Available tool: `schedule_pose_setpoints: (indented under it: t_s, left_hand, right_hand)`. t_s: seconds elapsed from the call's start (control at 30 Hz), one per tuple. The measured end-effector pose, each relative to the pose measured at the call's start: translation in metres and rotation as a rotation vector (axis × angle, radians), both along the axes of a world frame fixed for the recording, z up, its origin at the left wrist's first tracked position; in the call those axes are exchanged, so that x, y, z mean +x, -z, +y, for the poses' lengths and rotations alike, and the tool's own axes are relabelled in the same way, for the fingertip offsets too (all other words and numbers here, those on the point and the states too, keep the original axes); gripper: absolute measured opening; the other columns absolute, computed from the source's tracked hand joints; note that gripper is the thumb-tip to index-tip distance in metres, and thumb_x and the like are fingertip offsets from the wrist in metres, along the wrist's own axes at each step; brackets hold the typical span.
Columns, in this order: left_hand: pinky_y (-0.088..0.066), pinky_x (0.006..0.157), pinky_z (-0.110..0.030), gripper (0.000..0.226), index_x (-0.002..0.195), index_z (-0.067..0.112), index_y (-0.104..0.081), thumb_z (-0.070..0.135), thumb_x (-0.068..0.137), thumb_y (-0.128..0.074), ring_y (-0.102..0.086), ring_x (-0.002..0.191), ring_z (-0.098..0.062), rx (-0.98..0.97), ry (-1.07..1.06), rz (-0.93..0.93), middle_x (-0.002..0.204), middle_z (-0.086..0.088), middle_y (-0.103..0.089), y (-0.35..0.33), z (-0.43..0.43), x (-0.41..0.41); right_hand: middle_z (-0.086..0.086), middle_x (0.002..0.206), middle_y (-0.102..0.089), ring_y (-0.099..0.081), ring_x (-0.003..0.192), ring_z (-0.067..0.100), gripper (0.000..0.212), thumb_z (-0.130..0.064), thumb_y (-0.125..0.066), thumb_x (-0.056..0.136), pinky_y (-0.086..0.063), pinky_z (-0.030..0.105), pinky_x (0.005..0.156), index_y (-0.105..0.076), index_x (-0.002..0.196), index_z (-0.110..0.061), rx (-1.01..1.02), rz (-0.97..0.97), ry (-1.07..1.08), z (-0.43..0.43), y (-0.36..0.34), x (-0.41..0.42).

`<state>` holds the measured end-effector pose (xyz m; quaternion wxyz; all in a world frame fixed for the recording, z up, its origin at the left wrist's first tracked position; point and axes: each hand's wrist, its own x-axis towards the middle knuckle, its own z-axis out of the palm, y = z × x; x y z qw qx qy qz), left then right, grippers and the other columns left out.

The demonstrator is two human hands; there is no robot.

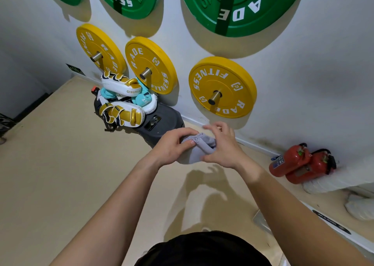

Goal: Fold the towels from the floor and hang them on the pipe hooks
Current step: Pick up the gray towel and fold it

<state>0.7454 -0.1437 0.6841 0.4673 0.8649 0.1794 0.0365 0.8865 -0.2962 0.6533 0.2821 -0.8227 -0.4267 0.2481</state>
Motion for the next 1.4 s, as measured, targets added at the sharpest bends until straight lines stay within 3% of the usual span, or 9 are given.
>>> schedule_pose_setpoints:
  t_s: [0.13,0.2,0.3,0.43,0.6,0.7,1.03,1.17,1.4]
  left_hand:
    - [-0.05,0.084,-0.041,0.015,0.11,0.032,-0.058,0.03,0.099,-0.048,-0.061,0.098,-0.013,0.126,-0.079,-0.062,0.102,0.014,-0.066,-0.003,-0.006,0.001]
    - [-0.05,0.081,-0.044,0.012,0.108,0.034,-0.049,0.033,0.102,-0.038,-0.06,0.094,-0.018,0.196,-0.252,-0.071,0.1,0.011,-0.063,0.007,-0.011,0.001]
    - [-0.048,0.074,-0.044,0.014,0.103,0.031,-0.038,0.039,0.106,-0.027,-0.058,0.086,-0.03,0.304,-0.491,0.092,0.095,0.006,-0.059,0.025,-0.02,0.006]
    - [-0.041,0.069,-0.042,0.024,0.106,0.022,-0.036,0.042,0.105,-0.023,-0.054,0.082,-0.036,0.265,-0.61,0.182,0.09,-0.006,-0.057,0.038,-0.032,0.022]
    - [-0.04,0.071,-0.041,0.028,0.104,0.021,-0.039,0.045,0.105,-0.026,-0.054,0.088,-0.035,0.134,-0.567,0.14,0.098,-0.011,-0.062,0.033,-0.046,0.046]
    - [-0.038,0.069,-0.04,0.026,0.104,0.021,-0.04,0.044,0.105,-0.028,-0.054,0.088,-0.034,0.132,-0.48,0.156,0.095,-0.008,-0.061,0.028,-0.052,0.055]
    - [-0.035,0.073,-0.035,0.031,0.112,0.014,-0.044,0.042,0.106,-0.032,-0.052,0.089,-0.027,-0.022,-0.305,0.135,0.103,-0.006,-0.058,0.018,-0.065,0.086]
    - [-0.034,0.072,-0.033,0.025,0.105,0.016,-0.044,0.039,0.106,-0.035,-0.053,0.09,-0.025,-0.116,-0.151,0.034,0.096,-0.002,-0.057,-0.007,-0.086,0.112]
    - [-0.033,0.067,-0.033,0.03,0.107,0.012,-0.049,0.039,0.105,-0.038,-0.053,0.087,-0.021,-0.136,0.075,-0.057,0.098,-0.002,-0.057,-0.056,-0.141,0.168]
  right_hand:
    - [-0.005,0.083,-0.061,-0.059,0.077,0.016,0.03,-0.028,-0.081,0.07,-0.045,0.029,0.062,-0.064,0.091,-0.016,-0.076,0.312,-0.062,0.001,-0.001,0.006]
    - [-0.004,0.076,-0.061,-0.057,0.068,0.011,0.027,-0.024,-0.082,0.073,-0.043,0.026,0.06,-0.067,0.089,-0.009,0.023,0.451,0.015,-0.006,0.005,0.008]
    - [-0.003,0.08,-0.065,-0.061,0.073,0.012,0.039,-0.028,-0.081,0.067,-0.047,0.031,0.067,-0.068,0.093,-0.002,0.208,0.586,0.216,-0.014,0.012,0.009]
    - [0.001,0.105,-0.075,-0.072,0.099,0.019,0.026,-0.018,-0.074,0.084,-0.059,0.041,0.086,-0.068,0.109,-0.018,0.472,0.766,0.533,-0.012,0.015,-0.001]
    - [0.009,0.109,-0.064,-0.06,0.099,0.032,0.028,-0.046,-0.037,0.103,-0.049,0.043,0.084,-0.044,0.116,-0.022,0.244,0.263,0.764,-0.016,0.016,-0.014]
    - [0.021,0.111,-0.062,-0.059,0.102,0.042,0.035,-0.05,-0.029,0.103,-0.045,0.043,0.079,-0.038,0.118,-0.019,0.081,0.2,0.77,-0.029,0.017,-0.004]
    - [0.02,0.105,-0.065,-0.06,0.097,0.04,0.037,-0.045,-0.037,0.104,-0.037,0.038,0.068,-0.047,0.112,-0.011,0.128,0.021,0.934,-0.063,-0.024,0.001]
    - [0.005,0.094,-0.061,-0.059,0.089,0.027,0.029,-0.041,-0.043,0.102,-0.044,0.037,0.073,-0.052,0.103,-0.013,0.228,0.029,1.071,-0.092,-0.056,0.004]
    - [-0.001,0.102,-0.065,-0.062,0.097,0.023,0.016,-0.029,-0.053,0.095,-0.05,0.041,0.087,-0.057,0.108,-0.02,0.309,0.06,1.225,-0.166,-0.109,0.02]
